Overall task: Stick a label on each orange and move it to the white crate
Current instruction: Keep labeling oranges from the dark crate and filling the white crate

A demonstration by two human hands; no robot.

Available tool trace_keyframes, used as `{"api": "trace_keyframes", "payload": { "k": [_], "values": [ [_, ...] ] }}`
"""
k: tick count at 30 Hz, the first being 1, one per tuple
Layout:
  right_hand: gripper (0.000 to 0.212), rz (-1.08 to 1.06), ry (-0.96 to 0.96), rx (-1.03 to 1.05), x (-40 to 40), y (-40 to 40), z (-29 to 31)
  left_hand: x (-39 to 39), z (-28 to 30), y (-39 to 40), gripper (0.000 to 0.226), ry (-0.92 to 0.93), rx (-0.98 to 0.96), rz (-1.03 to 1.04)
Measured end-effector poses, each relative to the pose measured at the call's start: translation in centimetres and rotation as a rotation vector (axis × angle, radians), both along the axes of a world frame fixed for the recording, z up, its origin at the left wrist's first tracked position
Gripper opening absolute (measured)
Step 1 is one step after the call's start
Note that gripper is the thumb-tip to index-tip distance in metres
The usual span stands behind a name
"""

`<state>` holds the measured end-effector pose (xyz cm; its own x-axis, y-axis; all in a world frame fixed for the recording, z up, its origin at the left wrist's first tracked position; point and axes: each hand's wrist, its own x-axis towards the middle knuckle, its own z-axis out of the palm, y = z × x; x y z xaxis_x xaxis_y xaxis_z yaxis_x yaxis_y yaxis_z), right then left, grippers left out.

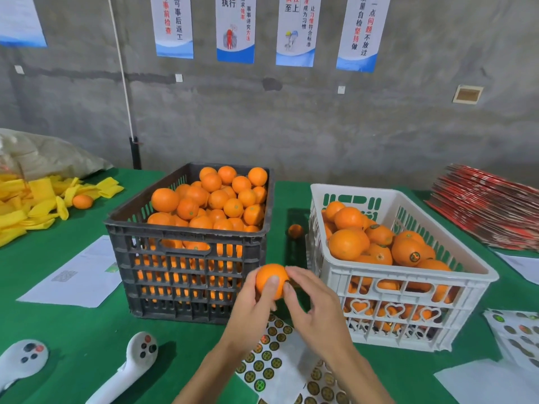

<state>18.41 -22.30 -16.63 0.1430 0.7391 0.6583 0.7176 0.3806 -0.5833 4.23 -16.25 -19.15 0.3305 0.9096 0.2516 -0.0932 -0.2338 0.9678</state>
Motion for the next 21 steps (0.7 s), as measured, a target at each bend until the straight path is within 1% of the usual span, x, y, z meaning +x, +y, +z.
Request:
{"api": "trace_keyframes", "payload": {
  "k": [2,3,5,7,8,9,10,12,13,14,17,19,21],
  "values": [
    [0.032,-0.052,-0.037,0.107,0.3,0.2,1.7,0.8,2.5,0.6,0.051,-0.045,0.006,-0.036],
    [0.031,-0.065,-0.013,0.143,0.6,0.5,2.6,1.2,3.5,0.8,0.052,-0.063,0.0,-0.055],
    [0.026,-0.051,0.145,0.167,1.0,0.9,4.3,1.9,5.0,1.1,0.057,-0.092,-0.014,-0.084],
    [0.018,-0.048,0.349,0.215,1.1,1.0,5.7,2.1,5.4,1.6,0.061,-0.098,-0.018,-0.072],
    [0.013,-0.06,0.413,0.254,1.1,1.0,6.3,2.1,5.4,1.8,0.064,-0.098,-0.022,-0.054],
    [0.009,-0.073,0.429,0.289,1.1,0.9,6.8,2.2,5.4,2.0,0.069,-0.103,-0.036,-0.037],
    [0.007,-0.083,0.406,0.309,1.1,0.9,7.1,2.3,5.4,2.2,0.076,-0.119,-0.065,-0.026],
    [0.006,-0.072,0.314,0.295,1.1,1.0,7.5,2.8,5.4,2.4,0.089,-0.179,-0.14,-0.028],
    [0.006,-0.049,0.305,0.265,1.2,1.1,7.5,3.0,5.6,2.4,0.091,-0.206,-0.166,-0.037],
    [0.006,-0.013,0.341,0.228,1.2,1.1,7.5,3.2,5.8,2.5,0.091,-0.227,-0.181,-0.05],
    [0.007,0.131,0.535,0.144,1.4,1.0,7.7,3.2,6.4,2.5,0.095,-0.263,-0.21,-0.082],
    [0.006,0.164,0.542,0.139,1.7,0.9,7.7,3.3,6.9,2.2,0.095,-0.285,-0.222,-0.097],
    [0.012,0.161,0.477,0.132,1.9,0.7,7.8,3.7,7.6,1.7,0.088,-0.348,-0.249,-0.12]
  ]
}}
